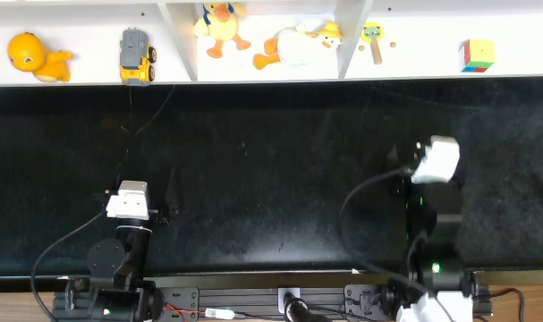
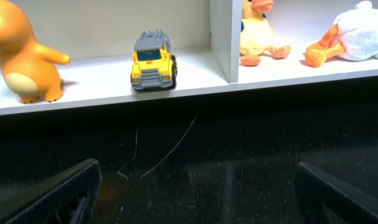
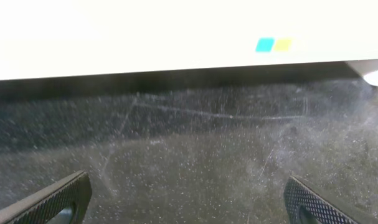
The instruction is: Store Toys
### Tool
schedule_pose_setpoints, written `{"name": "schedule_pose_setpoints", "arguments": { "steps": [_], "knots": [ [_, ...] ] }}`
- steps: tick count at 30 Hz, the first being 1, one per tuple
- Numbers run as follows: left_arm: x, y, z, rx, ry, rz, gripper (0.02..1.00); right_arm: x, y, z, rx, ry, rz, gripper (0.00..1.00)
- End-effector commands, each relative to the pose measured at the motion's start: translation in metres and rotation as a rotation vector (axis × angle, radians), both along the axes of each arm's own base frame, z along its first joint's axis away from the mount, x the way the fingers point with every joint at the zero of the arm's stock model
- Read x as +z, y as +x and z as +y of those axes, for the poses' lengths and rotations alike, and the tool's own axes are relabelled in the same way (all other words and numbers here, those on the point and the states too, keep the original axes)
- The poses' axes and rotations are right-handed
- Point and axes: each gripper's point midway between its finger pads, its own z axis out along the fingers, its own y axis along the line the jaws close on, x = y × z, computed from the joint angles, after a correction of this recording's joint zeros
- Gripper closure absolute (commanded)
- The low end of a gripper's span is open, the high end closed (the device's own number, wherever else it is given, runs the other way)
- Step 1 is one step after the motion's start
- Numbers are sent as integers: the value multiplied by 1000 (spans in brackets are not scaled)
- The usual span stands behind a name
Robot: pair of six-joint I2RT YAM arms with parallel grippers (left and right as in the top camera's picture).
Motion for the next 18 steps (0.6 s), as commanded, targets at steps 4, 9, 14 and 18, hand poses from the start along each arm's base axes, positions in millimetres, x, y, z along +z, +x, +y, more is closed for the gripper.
{"name": "schedule_pose_setpoints", "arguments": {
  "steps": [4,9,14,18],
  "knots": [
    [1,0,2,7,18,-8,23,-9,-17,11,51,46,-160,5],
    [1,0,2,7,18,-8,23,-20,-21,36,193,83,-186,5],
    [1,0,2,7,18,-8,20,-10,-23,43,236,47,-225,3],
    [1,0,2,7,18,-8,23,5,-26,44,244,26,-289,5]
  ]
}}
